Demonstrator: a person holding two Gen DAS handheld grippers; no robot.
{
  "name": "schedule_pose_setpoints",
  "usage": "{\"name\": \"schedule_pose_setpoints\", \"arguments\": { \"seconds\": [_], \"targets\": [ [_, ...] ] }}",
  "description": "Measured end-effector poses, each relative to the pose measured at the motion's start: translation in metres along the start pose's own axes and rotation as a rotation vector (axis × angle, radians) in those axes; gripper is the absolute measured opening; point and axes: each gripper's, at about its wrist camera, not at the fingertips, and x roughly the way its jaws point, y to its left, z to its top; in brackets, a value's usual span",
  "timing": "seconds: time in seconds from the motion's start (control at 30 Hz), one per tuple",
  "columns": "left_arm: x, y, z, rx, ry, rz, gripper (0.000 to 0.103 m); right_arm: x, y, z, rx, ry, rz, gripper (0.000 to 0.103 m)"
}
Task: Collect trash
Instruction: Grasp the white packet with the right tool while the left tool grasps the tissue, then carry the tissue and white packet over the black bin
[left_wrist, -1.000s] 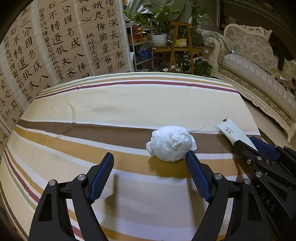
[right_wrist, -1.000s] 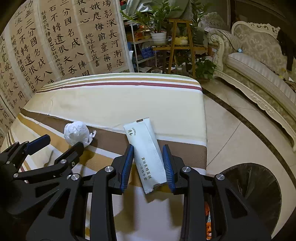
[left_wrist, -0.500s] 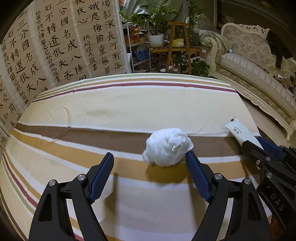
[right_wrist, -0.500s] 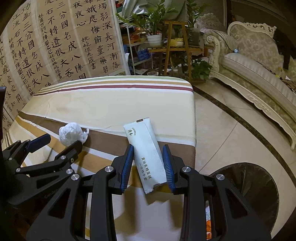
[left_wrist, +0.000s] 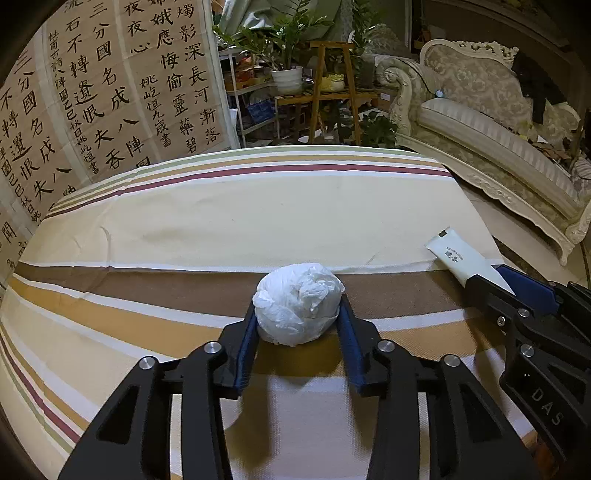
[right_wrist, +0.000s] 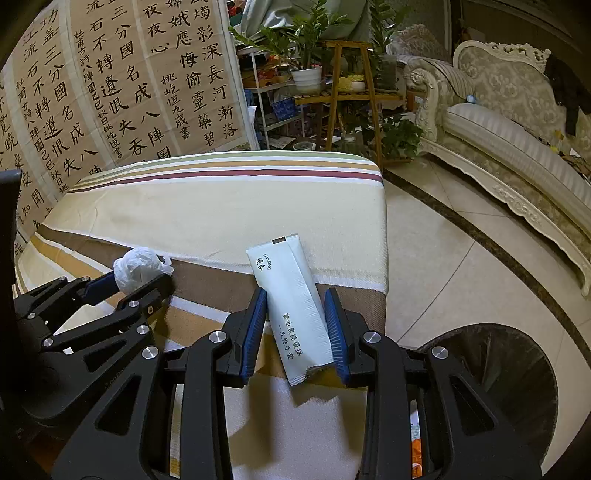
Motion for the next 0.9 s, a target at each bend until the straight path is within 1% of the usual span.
{"name": "schedule_pose_setpoints", "arguments": {
  "seconds": [0.13, 0.47, 0.63, 0.9],
  "targets": [
    [-0.001, -0.001, -0.001, 0.004, -0.004, -0.004, 0.034, 0.000, 0.000, 0.000, 0.000, 0.000, 0.000, 0.032],
    [-0.013, 0.001, -0.009, 0.002, -0.014, -0.002, 0.032, -0.008, 0.001, -0.007, -0.001, -0.001, -0.007, 0.032],
    [-0.025, 0.002, -0.017, -0.005, -0.021, -0.001, 0.032, -0.017, 0.005, -0.015, -0.001, -0.003, -0.005, 0.032],
    [-0.043, 0.001, -0.037, -0.007, -0.025, 0.003, 0.032, -0.040, 0.012, -0.040, -0.002, -0.001, -0.004, 0.032]
  ]
}}
